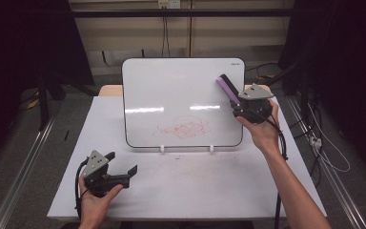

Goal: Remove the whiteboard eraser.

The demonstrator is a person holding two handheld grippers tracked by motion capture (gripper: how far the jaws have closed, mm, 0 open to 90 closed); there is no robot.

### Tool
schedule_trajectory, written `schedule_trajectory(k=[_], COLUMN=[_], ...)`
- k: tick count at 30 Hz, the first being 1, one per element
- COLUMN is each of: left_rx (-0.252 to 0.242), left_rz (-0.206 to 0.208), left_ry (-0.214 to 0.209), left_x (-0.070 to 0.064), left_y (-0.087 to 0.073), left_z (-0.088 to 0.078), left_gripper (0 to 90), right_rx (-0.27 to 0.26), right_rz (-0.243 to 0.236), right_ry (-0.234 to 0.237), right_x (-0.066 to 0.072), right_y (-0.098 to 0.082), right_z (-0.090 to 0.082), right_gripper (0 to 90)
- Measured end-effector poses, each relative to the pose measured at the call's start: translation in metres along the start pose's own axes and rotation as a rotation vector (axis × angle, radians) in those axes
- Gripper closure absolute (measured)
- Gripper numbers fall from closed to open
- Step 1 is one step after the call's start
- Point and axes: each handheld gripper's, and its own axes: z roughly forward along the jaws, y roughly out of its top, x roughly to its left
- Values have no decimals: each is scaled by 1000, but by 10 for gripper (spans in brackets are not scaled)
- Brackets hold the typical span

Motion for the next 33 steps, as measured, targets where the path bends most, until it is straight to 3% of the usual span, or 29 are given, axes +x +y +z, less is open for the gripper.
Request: schedule_trajectory(k=[4,8,22,24,28,33], left_rx=[0,1,0,-5,3,-5], left_rz=[1,1,-2,-8,-4,-6], left_ry=[1,1,6,8,4,5], left_x=[0,0,0,0,0,-2], left_y=[0,0,0,0,0,0], left_z=[0,0,0,0,1,1], left_gripper=[48,48,49,49,49,51], right_rx=[15,29,29,-8,-35,-74], right_rz=[-8,-24,-13,12,-1,53], right_ry=[-2,-11,-15,-2,8,41], right_x=[1,5,7,7,10,12], right_y=[1,1,-1,-1,5,-2], right_z=[6,11,7,2,-10,-16], right_gripper=[519,628,642,643,643,643])
